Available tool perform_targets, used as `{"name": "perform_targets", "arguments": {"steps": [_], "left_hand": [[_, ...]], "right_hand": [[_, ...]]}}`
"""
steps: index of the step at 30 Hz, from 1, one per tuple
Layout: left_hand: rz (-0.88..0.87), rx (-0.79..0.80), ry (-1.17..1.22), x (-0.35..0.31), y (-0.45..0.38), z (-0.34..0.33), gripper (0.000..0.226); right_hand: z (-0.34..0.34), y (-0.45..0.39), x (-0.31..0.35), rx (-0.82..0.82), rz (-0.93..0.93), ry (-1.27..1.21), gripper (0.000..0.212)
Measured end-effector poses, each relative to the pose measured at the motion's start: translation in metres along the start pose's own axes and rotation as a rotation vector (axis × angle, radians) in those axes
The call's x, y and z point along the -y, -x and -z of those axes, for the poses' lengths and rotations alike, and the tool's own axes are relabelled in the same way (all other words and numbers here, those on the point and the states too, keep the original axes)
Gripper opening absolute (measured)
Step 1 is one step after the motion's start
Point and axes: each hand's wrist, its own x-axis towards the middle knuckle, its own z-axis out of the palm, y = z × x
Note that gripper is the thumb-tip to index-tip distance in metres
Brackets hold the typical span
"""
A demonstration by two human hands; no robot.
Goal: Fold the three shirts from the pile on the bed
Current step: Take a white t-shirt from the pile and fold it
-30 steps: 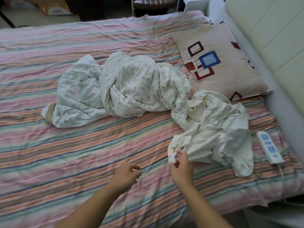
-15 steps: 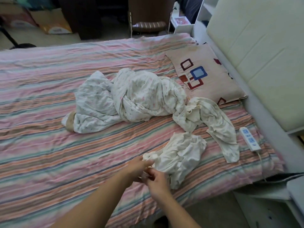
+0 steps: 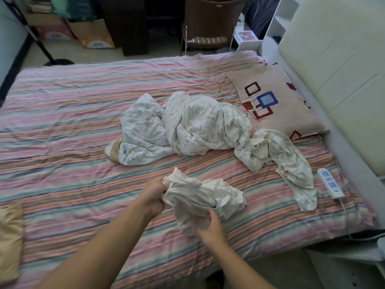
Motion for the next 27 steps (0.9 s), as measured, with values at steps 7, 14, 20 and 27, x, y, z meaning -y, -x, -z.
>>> {"name": "perform_targets", "arguments": {"steps": [7, 14, 20, 27], "left_hand": [[-0.003, 0.125, 0.398, -0.064, 0.048, -0.026, 0.036], [-0.235, 0.158, 0.218, -0.113, 0.094, -0.021, 0.061], [-0.340, 0.110, 0.217, -0.135, 0.128, 0.002, 0.042], [-0.389, 0.127, 0.021, -0.154, 0.150, 0.030, 0.029]], "right_hand": [[-0.029, 0.006, 0.020, 0.230, 0.210, 0.235, 0.071], [-0.058, 0.037, 0.095, 0.047, 0.277, -0.269, 0.070], [-0.034, 0.066, 0.168, -0.030, 0.518, -0.262, 0.059], [-0.006, 0.085, 0.237, -0.133, 0.792, -0.239, 0.024]]}}
